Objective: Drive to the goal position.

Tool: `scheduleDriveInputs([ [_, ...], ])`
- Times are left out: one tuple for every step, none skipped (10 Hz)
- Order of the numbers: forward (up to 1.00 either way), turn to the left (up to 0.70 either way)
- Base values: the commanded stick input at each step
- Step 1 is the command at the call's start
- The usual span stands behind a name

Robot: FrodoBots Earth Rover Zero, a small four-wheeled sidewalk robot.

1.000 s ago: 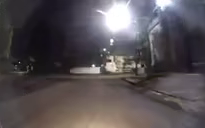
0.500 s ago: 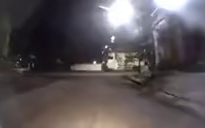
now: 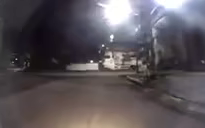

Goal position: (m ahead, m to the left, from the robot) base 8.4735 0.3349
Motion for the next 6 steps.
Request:
scheduleDriveInputs([
  [0.7, 0.0],
  [0.7, 0.0],
  [0.7, 0.0],
  [0.7, 0.0],
  [0.7, 0.0],
  [0.7, 0.0],
])
